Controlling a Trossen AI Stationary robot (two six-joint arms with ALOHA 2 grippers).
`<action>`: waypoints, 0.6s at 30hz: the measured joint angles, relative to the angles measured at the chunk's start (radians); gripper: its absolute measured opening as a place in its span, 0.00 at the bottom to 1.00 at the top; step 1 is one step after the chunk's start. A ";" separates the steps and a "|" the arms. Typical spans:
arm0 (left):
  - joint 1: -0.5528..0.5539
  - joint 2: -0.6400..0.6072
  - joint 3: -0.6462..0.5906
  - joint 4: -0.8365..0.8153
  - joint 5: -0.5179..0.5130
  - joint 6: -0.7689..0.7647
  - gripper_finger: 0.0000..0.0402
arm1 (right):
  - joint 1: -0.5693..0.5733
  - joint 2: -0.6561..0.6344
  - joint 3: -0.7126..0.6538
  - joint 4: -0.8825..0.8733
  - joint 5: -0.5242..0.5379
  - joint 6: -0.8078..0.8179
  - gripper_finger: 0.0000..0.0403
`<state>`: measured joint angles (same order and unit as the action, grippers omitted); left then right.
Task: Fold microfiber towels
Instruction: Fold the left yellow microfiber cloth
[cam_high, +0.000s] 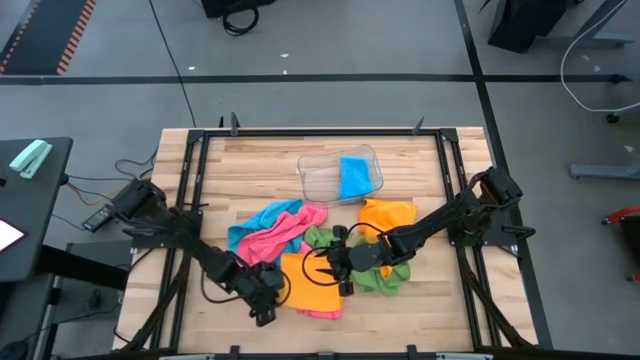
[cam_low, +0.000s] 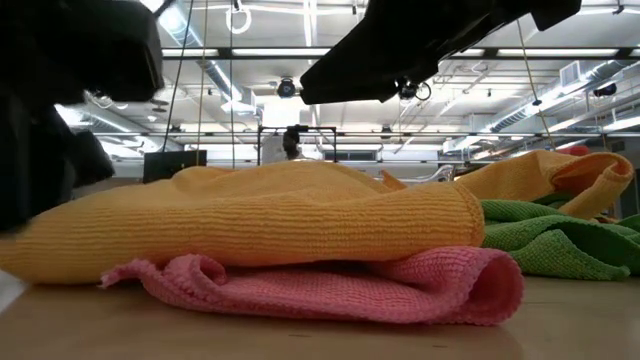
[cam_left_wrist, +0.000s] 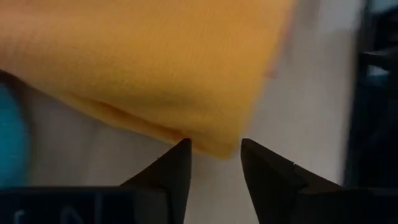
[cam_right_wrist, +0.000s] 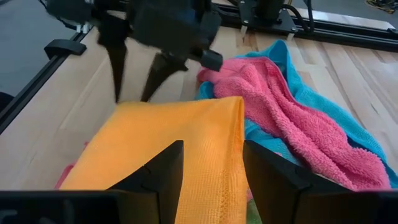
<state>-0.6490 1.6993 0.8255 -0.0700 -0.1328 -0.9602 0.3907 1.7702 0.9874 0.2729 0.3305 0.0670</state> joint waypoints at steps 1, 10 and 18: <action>0.004 0.008 0.000 0.008 -0.001 0.004 0.35 | 0.000 0.000 0.000 0.000 0.000 0.004 0.43; 0.008 0.014 0.000 0.072 0.003 0.062 0.27 | 0.000 0.000 0.000 0.000 -0.008 0.011 0.43; 0.008 0.013 0.000 0.069 0.010 0.093 0.14 | 0.000 0.000 0.000 -0.001 -0.008 0.011 0.43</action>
<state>-0.6415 1.7126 0.8257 -0.0010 -0.1226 -0.8673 0.3912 1.7702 0.9874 0.2722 0.3229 0.0780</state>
